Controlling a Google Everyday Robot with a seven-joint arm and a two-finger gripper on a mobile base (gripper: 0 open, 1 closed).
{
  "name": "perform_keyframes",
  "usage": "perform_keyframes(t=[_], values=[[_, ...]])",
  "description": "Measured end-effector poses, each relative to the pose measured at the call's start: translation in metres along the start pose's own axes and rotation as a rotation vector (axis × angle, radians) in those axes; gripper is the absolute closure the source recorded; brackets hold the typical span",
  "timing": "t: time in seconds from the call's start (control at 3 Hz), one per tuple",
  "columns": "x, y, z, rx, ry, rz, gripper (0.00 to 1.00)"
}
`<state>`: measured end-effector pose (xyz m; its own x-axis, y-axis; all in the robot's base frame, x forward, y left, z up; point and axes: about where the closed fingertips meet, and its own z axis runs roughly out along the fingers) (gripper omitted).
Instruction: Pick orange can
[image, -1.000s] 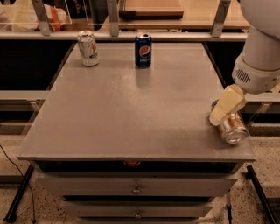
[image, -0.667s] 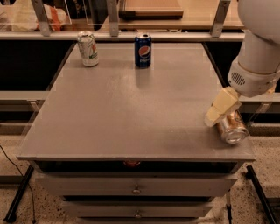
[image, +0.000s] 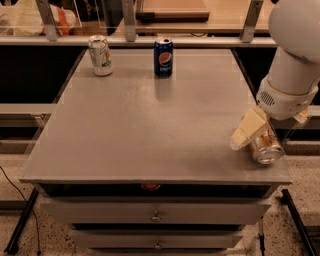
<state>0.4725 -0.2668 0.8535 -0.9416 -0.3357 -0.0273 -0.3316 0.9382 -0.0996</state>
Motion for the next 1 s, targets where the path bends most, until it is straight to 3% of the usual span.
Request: perform_keyframes(t=[0.67,1.0], values=[[0.0015,-0.0004,0.0116,-0.03,0.013,0.017,0.39],[-0.0005,-0.005,0.0072,-0.007,0.025,0.009,0.63]])
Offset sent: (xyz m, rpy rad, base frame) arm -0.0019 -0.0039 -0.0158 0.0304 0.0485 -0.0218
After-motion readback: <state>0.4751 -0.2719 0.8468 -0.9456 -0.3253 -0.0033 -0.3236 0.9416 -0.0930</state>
